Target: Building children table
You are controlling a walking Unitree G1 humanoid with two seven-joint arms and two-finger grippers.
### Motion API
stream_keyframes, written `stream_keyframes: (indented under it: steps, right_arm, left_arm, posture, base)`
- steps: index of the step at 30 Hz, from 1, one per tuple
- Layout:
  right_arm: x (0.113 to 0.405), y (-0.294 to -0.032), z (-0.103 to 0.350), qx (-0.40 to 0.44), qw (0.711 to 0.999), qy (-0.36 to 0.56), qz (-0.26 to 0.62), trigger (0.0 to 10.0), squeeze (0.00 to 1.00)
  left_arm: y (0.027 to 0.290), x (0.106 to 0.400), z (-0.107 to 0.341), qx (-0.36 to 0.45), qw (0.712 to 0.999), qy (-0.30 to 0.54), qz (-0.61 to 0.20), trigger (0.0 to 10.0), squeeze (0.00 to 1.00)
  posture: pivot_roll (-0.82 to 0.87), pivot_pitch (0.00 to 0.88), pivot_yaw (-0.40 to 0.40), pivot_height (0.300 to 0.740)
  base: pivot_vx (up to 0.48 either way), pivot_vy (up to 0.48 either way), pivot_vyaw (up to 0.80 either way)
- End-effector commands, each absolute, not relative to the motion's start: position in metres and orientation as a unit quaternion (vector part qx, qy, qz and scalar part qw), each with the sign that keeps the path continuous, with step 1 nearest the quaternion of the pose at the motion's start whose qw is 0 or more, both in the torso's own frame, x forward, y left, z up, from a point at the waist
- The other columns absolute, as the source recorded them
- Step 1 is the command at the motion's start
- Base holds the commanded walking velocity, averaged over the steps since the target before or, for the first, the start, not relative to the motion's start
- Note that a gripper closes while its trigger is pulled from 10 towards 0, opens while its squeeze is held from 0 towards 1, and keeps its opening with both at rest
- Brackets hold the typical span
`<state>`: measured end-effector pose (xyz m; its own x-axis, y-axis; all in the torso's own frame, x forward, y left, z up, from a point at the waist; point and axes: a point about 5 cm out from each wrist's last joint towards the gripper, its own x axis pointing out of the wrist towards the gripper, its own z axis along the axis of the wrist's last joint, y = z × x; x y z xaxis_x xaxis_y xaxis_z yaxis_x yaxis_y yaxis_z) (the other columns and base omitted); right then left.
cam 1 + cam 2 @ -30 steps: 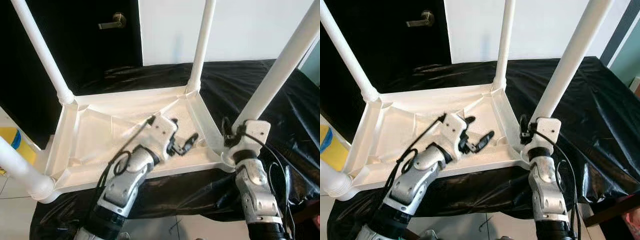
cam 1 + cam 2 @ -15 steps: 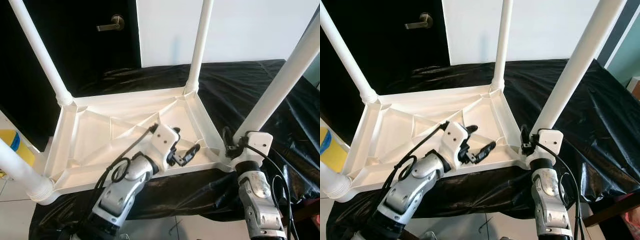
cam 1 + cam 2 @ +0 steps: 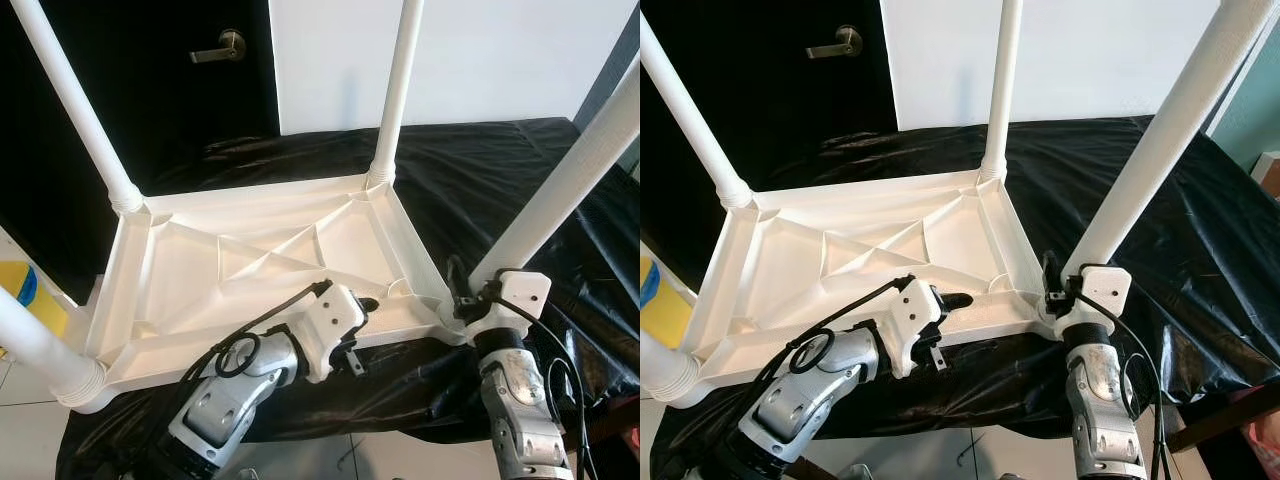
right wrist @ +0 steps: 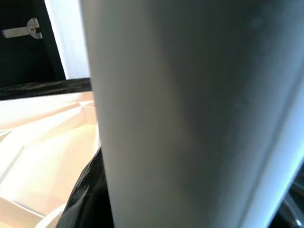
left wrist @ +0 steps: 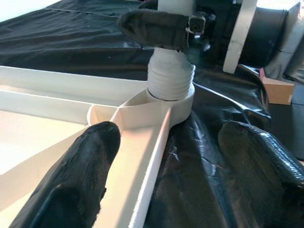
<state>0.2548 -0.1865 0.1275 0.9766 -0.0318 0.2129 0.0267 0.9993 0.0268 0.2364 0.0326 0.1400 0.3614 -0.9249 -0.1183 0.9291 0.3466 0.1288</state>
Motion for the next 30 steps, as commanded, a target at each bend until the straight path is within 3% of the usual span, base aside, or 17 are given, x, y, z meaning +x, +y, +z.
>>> stream_keyframes:
  steps: [1, 10, 19, 30]
  right_arm:
    - [0.252, -0.185, 0.115, 0.015, 0.997, -0.081, -0.007, 10.0, 0.00]
    - [0.250, -0.184, 0.105, 0.021, 0.998, -0.066, -0.006, 10.0, 0.00]
    - [0.246, -0.179, 0.098, -0.041, 0.996, -0.071, 0.044, 10.0, 0.00]
    - [0.253, -0.181, 0.092, -0.002, 0.999, -0.037, 0.040, 10.0, 0.00]
  left_arm:
    - [0.031, 0.235, 0.142, 0.089, 0.818, 0.013, -0.568, 10.0, 0.00]
    - [0.033, 0.236, 0.142, 0.089, 0.814, 0.012, -0.574, 10.0, 0.00]
    - [0.033, 0.237, 0.143, 0.093, 0.814, 0.012, -0.574, 10.0, 0.00]
    - [0.033, 0.238, 0.144, 0.094, 0.813, 0.010, -0.574, 10.0, 0.00]
  posture:
    - [-0.02, 0.022, 0.008, 0.740]
    - [-0.02, 0.022, 0.008, 0.740]
    - [-0.02, 0.023, 0.014, 0.740]
    - [-0.02, 0.020, 0.016, 0.740]
  base:
    - [0.000, 0.000, 0.00]
    - [0.000, 0.000, 0.00]
    - [0.000, 0.000, 0.00]
    - [0.000, 0.000, 0.00]
